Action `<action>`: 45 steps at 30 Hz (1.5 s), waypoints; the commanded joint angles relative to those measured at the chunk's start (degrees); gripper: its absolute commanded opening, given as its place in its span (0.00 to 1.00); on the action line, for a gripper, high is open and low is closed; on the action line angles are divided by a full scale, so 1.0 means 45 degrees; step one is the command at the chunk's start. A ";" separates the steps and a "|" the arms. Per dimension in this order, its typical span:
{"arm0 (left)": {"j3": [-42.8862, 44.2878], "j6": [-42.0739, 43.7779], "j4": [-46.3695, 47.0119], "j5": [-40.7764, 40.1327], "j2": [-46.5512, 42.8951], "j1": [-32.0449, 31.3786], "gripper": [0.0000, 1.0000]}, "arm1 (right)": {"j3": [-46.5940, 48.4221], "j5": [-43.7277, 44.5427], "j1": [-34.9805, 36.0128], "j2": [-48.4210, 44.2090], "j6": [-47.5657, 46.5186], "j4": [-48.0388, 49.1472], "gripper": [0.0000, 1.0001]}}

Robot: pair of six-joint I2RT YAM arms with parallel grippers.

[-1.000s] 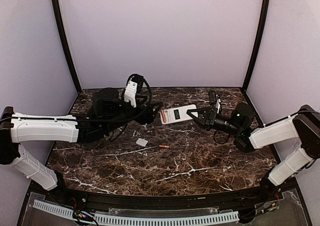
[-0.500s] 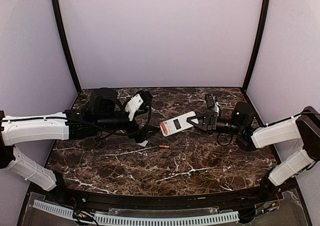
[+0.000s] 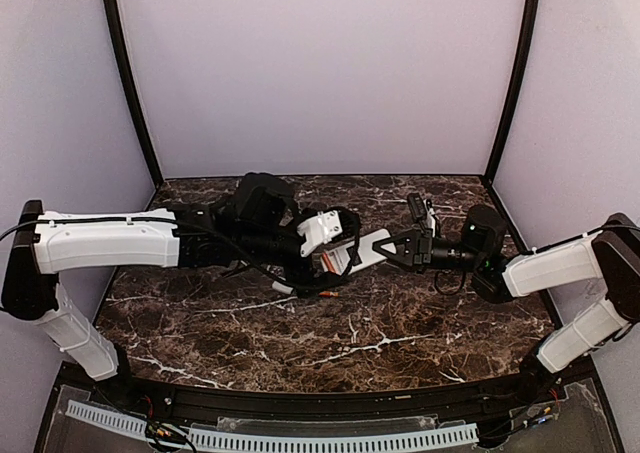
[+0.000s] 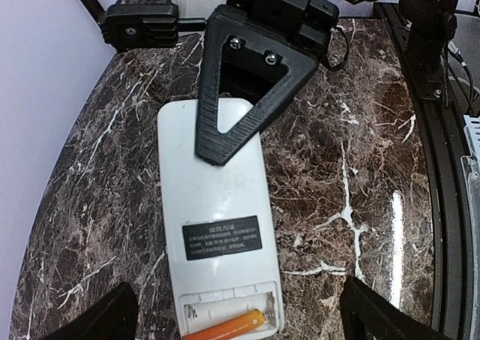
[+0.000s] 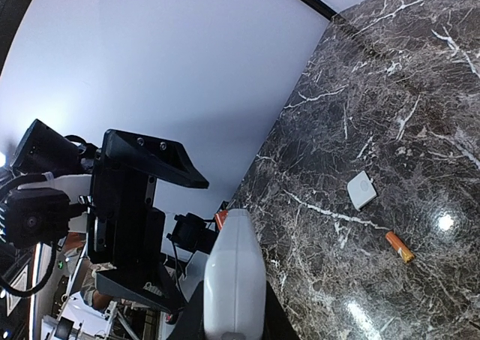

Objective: Load the batteries into the remote control
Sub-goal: Pass from the right arm to the left

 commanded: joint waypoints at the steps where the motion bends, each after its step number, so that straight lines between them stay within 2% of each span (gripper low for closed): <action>1: 0.0981 0.0756 -0.1045 -0.0615 0.0741 -0.0264 0.93 | 0.0277 0.0235 0.0086 -0.0075 -0.0073 0.0198 0.00; 11: 0.1853 0.1578 -0.1682 -0.1845 0.1887 -0.0528 0.82 | 0.0328 0.0306 0.0331 0.0162 0.0136 0.0296 0.00; 24: 0.2082 0.2015 -0.1442 -0.2456 0.2170 -0.0590 0.52 | 0.0275 0.0268 0.0443 0.0253 0.0247 0.0476 0.00; 30: 0.2145 0.2117 -0.1442 -0.2758 0.2291 -0.0586 0.42 | 0.0272 0.0169 0.0471 0.0226 0.0260 0.0361 0.00; 31: 0.2119 0.2111 -0.1423 -0.2723 0.2276 -0.0593 0.40 | 0.0270 0.0112 0.0466 0.0190 0.0227 0.0259 0.02; 34: 0.1922 0.2158 -0.1347 -0.2628 0.2137 -0.0587 0.38 | 0.0312 -0.0064 0.0420 0.0015 0.0048 -0.0199 0.22; 40: 0.1242 0.2164 -0.0958 -0.2225 0.1642 -0.0614 0.34 | 0.0265 -0.0693 0.0286 -0.0313 -0.0290 -0.1383 0.51; 43: 0.0909 0.2164 -0.0647 -0.2052 0.1341 -0.0618 0.34 | 0.0452 -0.1265 0.0188 -0.0328 -0.0628 -0.2119 0.60; 45: 0.0795 0.2163 -0.0589 -0.1901 0.1238 -0.0619 0.34 | 0.0658 -0.1643 0.0161 -0.0238 -0.0808 -0.2397 0.62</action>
